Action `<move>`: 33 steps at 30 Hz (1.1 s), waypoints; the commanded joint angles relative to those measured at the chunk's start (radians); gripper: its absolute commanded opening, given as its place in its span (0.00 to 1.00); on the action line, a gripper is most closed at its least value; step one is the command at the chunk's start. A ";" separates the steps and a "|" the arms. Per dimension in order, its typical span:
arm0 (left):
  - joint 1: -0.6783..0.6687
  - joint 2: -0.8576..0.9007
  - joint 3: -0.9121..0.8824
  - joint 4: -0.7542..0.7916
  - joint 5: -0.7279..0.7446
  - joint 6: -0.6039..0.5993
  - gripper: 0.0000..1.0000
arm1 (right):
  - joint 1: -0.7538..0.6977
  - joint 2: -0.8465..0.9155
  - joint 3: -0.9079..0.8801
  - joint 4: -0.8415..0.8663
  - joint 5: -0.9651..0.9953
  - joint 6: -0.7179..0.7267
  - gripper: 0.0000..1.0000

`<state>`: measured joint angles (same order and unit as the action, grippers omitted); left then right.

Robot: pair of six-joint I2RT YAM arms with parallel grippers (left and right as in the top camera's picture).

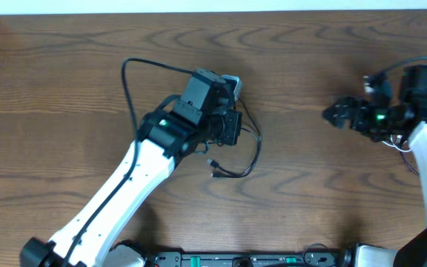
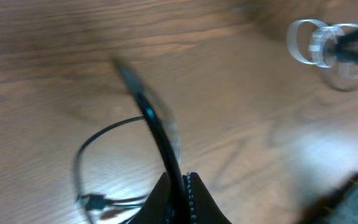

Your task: Untangle cables

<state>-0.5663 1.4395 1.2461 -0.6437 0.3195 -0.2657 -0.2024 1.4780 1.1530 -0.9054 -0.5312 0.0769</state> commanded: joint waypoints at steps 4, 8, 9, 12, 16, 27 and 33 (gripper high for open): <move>0.003 -0.037 0.016 -0.010 0.252 0.040 0.07 | 0.193 0.002 0.010 0.014 -0.022 -0.137 0.99; 0.003 -0.037 0.016 -0.023 0.294 0.049 0.08 | 0.291 0.002 0.010 0.027 -0.018 -0.217 0.99; 0.003 -0.037 0.016 -0.030 0.295 0.056 0.08 | 0.307 0.002 0.010 0.035 -0.018 -0.216 0.99; 0.003 -0.037 0.016 -0.064 0.295 0.098 0.08 | 0.342 0.007 0.010 0.058 -0.018 -0.207 0.99; 0.003 -0.037 0.016 -0.130 0.295 0.177 0.07 | 0.377 0.028 0.010 0.113 -0.031 -0.087 0.99; -0.003 -0.037 0.016 -0.279 0.299 0.375 0.07 | 0.482 0.078 0.010 0.169 -0.245 -0.346 0.99; -0.003 -0.037 0.016 -0.307 0.303 0.394 0.07 | 0.512 0.078 0.010 0.172 -0.274 -0.581 0.99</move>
<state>-0.5667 1.4040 1.2461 -0.9417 0.6041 0.0875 0.2947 1.5517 1.1530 -0.7353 -0.7418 -0.3275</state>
